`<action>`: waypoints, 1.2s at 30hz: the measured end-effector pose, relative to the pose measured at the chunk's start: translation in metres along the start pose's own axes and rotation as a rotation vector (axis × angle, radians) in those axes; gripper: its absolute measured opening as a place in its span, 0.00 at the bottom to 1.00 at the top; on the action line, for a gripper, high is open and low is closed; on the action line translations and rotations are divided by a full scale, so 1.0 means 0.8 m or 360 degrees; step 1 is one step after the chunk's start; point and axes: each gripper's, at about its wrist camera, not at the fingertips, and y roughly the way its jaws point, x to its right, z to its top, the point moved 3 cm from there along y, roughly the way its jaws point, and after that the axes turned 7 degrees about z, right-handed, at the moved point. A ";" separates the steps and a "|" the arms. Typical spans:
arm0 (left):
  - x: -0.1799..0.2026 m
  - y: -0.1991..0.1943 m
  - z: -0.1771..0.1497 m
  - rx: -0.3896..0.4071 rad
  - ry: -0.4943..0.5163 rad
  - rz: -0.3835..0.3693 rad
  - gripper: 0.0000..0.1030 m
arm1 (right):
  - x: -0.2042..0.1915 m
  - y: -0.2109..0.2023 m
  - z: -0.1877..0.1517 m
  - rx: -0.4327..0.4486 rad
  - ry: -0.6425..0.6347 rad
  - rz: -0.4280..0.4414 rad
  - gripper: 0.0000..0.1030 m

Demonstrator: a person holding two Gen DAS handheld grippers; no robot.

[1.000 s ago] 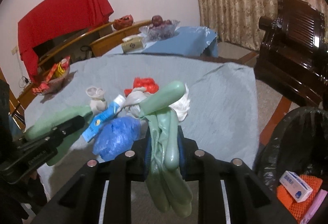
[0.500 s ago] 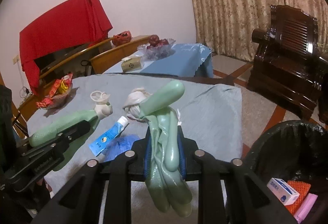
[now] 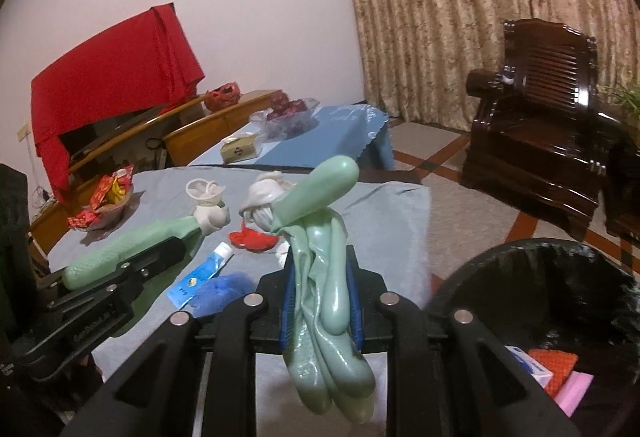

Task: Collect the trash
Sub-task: 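Carry both green gloves over the bin and open both tools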

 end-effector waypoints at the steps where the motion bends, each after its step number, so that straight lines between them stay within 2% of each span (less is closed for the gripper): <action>1: 0.007 0.000 0.001 0.0002 0.0008 -0.0017 0.14 | 0.007 -0.007 0.000 0.0010 0.0008 -0.0016 0.21; 13: 0.105 0.004 0.007 0.0030 0.0131 -0.0225 0.14 | 0.085 -0.090 -0.006 0.0106 0.0097 -0.0241 0.21; 22: 0.188 0.023 -0.004 -0.0010 0.0220 -0.0418 0.14 | 0.146 -0.142 -0.029 0.0118 0.0163 -0.0431 0.21; 28: 0.246 0.052 -0.016 -0.0077 0.0275 -0.0520 0.14 | 0.187 -0.158 -0.042 0.0098 0.0219 -0.0540 0.21; 36: 0.291 0.086 -0.028 -0.0134 0.0348 -0.0580 0.14 | 0.228 -0.151 -0.053 0.0055 0.0282 -0.0614 0.21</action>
